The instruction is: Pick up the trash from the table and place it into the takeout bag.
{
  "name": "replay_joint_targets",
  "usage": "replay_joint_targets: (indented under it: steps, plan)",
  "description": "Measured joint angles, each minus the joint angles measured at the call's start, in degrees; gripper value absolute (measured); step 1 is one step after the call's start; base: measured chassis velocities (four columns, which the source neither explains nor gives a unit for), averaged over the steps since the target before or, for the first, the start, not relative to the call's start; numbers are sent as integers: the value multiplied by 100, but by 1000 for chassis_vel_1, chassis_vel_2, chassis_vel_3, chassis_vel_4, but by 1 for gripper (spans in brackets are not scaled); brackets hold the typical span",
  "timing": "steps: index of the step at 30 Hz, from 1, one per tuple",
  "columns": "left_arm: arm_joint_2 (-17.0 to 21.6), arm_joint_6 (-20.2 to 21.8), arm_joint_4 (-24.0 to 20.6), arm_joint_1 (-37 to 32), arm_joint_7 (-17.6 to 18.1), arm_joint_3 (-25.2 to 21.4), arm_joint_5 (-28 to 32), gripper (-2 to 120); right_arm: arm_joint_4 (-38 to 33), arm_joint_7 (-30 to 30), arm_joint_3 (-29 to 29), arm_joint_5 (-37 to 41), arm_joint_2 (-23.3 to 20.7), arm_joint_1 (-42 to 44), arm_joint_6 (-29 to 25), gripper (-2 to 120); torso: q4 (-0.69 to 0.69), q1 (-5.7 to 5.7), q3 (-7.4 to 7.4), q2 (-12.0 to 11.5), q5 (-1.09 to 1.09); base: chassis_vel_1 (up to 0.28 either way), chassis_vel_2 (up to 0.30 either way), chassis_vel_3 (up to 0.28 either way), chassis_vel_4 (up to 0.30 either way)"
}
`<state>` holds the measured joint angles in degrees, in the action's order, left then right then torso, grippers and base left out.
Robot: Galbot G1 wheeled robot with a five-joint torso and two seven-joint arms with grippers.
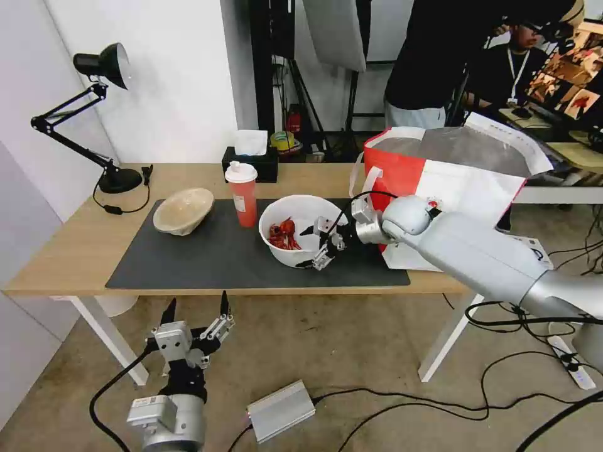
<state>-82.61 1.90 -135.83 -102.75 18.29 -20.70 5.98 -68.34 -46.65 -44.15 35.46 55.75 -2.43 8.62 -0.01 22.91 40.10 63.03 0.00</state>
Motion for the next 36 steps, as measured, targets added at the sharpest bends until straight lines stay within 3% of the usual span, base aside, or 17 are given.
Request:
replay_joint_targets:
  steps: [4,12,13,17,19,23,36]
  plan:
    - [-8,-1,39,25,2,4,-27,100,-32,12,-37,80,1,-42,10,71,-1,1,0,-1,-1,0,0,0,0]
    - [-24,-2,55,31,3,37,-62,100,-65,35,-85,137,10,-89,18,48,1,1,1,-1,0,0,0,0,0]
    - [-22,-2,58,34,4,41,-64,100,-76,43,-102,152,9,-95,18,39,1,1,1,-1,0,0,0,0,0]
    - [-30,-9,77,42,9,68,-89,100,-89,79,-145,196,4,-128,19,25,2,1,1,-2,0,0,0,0,0]
    - [-34,-9,79,42,9,74,-93,100,-90,82,-147,204,3,-130,19,24,2,2,1,-1,0,0,0,0,0]
    - [-67,-43,110,48,16,136,-143,100,-135,124,-182,260,-19,-170,18,2,1,1,0,-1,-1,0,0,0,0]
    - [-81,-95,135,62,32,170,-164,100,-158,185,-229,347,-27,-198,19,0,0,1,1,-1,-1,0,0,0,0]
